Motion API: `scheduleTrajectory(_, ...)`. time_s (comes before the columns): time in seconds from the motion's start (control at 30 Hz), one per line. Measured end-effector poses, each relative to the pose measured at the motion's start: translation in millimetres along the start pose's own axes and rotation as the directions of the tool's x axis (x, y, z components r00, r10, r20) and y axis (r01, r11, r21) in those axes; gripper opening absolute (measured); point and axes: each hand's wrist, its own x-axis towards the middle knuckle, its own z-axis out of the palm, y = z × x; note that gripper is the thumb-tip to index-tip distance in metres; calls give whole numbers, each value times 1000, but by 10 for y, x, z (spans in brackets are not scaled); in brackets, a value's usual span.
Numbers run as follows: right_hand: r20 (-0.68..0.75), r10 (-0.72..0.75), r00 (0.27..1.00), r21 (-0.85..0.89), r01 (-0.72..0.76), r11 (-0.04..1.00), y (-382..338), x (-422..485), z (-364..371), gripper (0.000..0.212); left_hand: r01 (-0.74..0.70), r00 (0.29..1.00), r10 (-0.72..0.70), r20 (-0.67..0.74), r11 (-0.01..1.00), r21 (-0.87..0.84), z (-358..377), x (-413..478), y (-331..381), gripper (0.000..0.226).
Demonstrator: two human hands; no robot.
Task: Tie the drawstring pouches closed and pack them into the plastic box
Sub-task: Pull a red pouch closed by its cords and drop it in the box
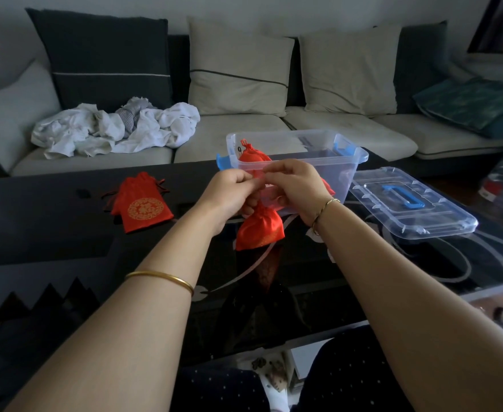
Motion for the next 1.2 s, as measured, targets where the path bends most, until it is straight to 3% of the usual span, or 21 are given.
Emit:
scheduleTrajectory(0.1,-23,8,1000,59,-7,998,-5,36,-8,13,5,1000,-5,8,1000,4,4,-1,9,15)
scheduleTrajectory(0.23,11,121,993,273,-119,955,-67,31,8,16,2,1000,-2,1,1000,17,-7,-6,9,17)
scheduleTrajectory(0.3,35,145,989,280,-149,948,-73,30,18,19,-1,1000,1,7,999,34,-14,-13,6,18)
scheduleTrajectory(0.63,102,2,995,-122,11,993,-85,18,49,16,7,1000,-8,1,1000,31,-29,-9,5,17)
scheduleTrajectory(0.8,92,26,995,-52,-22,998,-57,21,37,18,-3,1000,3,-20,1000,19,-1,-2,0,12)
scheduleTrajectory(0.9,61,2,998,-101,4,995,-51,19,24,20,1,998,-2,-70,1000,-9,-14,14,-17,12)
scheduleTrajectory(1.07,85,-140,986,-429,164,888,-35,1,22,11,46,987,-53,-150,998,-52,-18,11,-26,19)
scheduleTrajectory(1.2,172,-197,965,-512,259,819,-27,-35,34,13,70,973,-89,-213,993,-97,-39,20,-20,21)
